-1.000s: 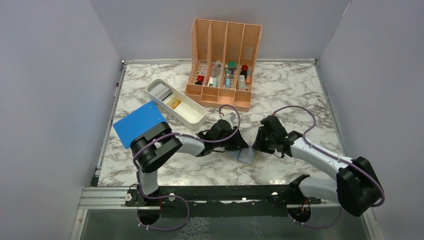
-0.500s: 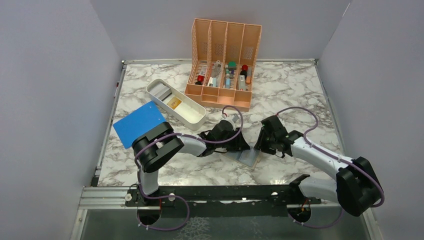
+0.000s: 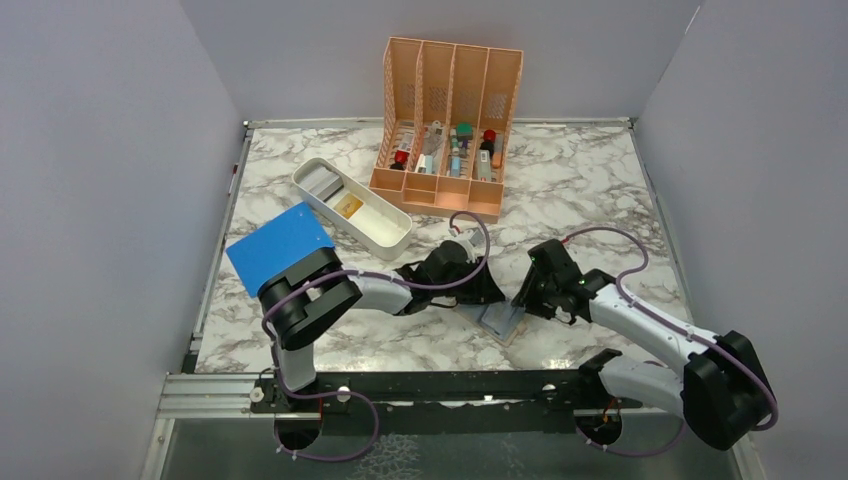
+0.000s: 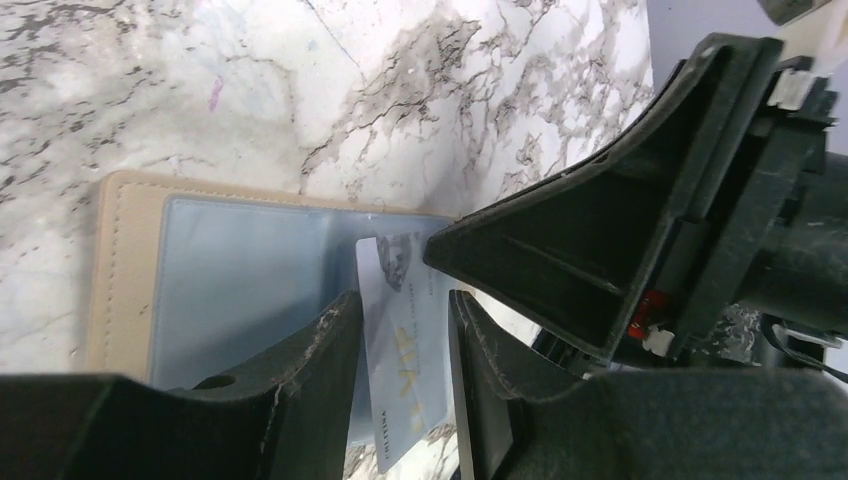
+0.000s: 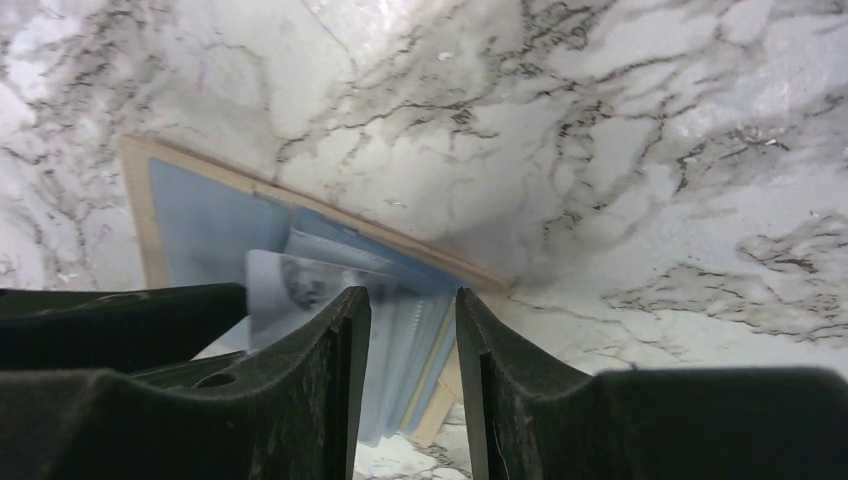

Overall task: Put the credit cards into the card holder
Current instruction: Insert the credit card into the card holder.

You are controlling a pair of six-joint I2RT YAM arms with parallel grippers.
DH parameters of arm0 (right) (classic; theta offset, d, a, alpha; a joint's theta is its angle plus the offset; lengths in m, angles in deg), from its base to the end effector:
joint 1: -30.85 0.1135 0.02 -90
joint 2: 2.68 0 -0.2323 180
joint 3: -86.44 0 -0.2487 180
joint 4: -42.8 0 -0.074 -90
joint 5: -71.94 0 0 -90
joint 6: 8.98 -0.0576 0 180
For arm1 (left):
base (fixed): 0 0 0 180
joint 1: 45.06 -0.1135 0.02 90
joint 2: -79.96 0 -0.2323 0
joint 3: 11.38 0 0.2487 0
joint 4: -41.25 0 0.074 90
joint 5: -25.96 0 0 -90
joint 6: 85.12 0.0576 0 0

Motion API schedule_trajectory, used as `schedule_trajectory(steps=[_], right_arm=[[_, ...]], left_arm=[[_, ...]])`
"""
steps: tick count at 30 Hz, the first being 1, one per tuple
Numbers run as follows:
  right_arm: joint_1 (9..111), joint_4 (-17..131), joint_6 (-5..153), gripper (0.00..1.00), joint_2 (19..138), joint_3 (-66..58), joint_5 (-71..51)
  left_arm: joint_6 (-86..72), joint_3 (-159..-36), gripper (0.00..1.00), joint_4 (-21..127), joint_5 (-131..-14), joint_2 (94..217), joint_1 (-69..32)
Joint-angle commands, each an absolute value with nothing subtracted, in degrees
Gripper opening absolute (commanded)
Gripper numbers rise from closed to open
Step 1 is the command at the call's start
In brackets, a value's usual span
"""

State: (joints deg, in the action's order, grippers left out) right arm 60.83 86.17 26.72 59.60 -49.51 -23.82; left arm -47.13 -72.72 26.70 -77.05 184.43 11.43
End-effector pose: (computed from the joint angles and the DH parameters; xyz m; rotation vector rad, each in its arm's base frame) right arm 0.1853 0.1002 0.1258 0.5992 2.6184 0.3558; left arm 0.1956 -0.3188 0.1062 0.2526 2.3577 -1.2981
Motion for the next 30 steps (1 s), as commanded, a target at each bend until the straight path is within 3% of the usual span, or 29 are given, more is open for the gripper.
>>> schedule_trajectory(steps=[1, 6, 12, 17, 24, 30], right_arm=[[60.6, 87.1, 24.4, 0.42, 60.3, -50.6, -23.5], [60.6, 84.4, 25.1, 0.43, 60.6, -51.3, -22.2], [60.6, 71.0, 34.8, 0.43, 65.4, -51.7, -9.4], [60.6, 67.6, 40.1, 0.43, 70.9, -47.3, -6.6], [60.6, 79.8, 46.5, 0.42, 71.3, -38.8, -11.5], [60.6, 82.9, 50.8, 0.35, 64.3, -40.7, -12.9]], left_arm=[[-46.5, -70.6, 0.41, 27.5, -75.1, 180.9, 10.8], [-44.7, -69.0, 0.42, 30.2, -73.3, 178.4, 10.0], [-39.9, -69.7, 0.44, 41.5, -67.1, 172.7, 9.2], [-38.1, -67.0, 0.45, 48.0, -63.5, 165.9, 7.3], [-36.2, -63.6, 0.49, 54.6, -62.3, 158.0, 5.3], [-36.6, -60.7, 0.54, 53.1, -66.6, 156.5, 4.9]])
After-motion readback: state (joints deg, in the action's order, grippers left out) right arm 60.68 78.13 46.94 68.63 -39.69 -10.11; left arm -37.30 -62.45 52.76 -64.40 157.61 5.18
